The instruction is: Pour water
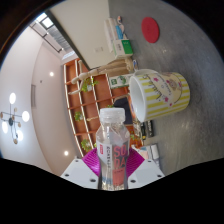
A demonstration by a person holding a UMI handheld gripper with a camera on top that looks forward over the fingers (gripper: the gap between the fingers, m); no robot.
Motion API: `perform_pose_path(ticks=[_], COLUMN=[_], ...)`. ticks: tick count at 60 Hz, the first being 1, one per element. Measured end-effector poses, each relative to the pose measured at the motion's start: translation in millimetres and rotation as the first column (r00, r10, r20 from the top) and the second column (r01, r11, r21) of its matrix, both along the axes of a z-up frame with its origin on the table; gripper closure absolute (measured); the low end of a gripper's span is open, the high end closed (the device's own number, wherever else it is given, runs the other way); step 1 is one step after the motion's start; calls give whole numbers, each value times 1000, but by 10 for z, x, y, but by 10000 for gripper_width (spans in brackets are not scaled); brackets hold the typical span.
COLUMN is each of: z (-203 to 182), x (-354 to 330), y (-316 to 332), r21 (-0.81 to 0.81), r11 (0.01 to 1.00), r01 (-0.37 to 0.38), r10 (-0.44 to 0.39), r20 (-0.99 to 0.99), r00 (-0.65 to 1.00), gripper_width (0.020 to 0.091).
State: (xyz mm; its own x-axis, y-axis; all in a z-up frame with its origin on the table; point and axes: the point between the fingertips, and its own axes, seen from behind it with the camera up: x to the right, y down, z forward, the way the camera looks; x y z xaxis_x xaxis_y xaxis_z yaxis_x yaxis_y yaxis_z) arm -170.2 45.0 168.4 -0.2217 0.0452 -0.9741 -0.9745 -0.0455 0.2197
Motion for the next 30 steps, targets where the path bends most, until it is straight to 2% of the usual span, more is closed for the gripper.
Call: perform_pose_path(ticks=[7, 13, 24, 30], z=[23, 14, 71, 251], x=[77, 138, 171, 288], y=[24, 32, -5, -70], r21=[10, 15, 9, 8], r11=[1000, 1000, 1000, 1000], r01=[-3, 3, 4, 12], r10=[5, 1, -3, -13], r20=[-212, -254, -126, 175], r00=[977, 967, 992, 984], gripper_width=[783, 785, 783, 783])
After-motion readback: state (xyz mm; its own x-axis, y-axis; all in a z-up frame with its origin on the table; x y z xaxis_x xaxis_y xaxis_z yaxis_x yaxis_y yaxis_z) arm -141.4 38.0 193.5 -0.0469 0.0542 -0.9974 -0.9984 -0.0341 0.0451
